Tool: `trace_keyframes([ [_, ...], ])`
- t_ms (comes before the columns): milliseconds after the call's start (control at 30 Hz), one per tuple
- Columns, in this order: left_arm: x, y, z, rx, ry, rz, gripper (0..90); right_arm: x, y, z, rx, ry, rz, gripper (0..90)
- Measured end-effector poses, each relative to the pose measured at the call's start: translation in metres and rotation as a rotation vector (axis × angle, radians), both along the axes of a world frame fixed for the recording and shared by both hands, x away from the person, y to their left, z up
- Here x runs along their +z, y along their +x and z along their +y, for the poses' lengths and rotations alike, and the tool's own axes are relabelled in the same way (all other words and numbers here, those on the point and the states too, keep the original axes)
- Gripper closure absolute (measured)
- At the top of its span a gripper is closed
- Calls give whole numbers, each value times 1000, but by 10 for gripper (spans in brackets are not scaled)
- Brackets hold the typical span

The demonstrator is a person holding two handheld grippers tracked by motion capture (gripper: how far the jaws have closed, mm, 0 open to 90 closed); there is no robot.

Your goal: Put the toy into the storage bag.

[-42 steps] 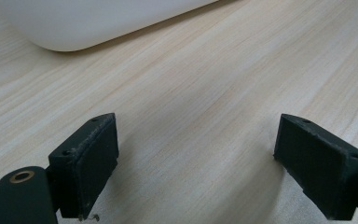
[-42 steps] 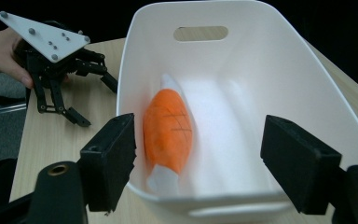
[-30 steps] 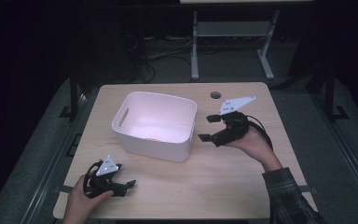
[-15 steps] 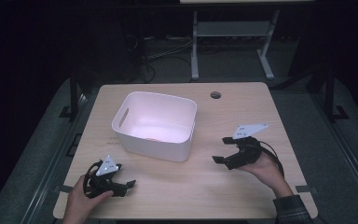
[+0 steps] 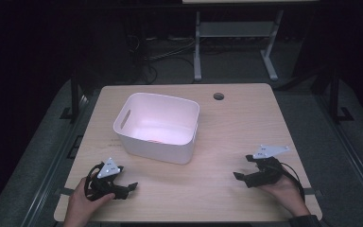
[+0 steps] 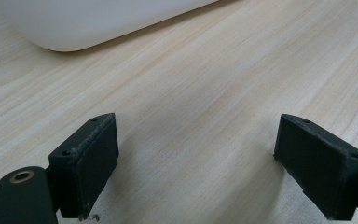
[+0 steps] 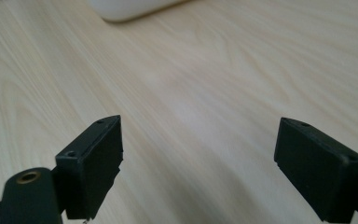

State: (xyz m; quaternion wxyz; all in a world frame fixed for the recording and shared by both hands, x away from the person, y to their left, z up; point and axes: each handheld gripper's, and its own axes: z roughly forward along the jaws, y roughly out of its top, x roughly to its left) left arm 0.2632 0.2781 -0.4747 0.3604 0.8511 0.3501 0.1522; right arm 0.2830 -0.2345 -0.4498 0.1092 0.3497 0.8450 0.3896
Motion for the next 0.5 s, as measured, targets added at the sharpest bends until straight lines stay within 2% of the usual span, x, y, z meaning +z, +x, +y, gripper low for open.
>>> trace_keyframes([
  [267,0,0,0,1,0,0,127,-18,-13,-17,-52,-44,29,148],
  [500,0,0,0,1,0,0,128,-23,-15,-19,-63,-65,35,139],
])
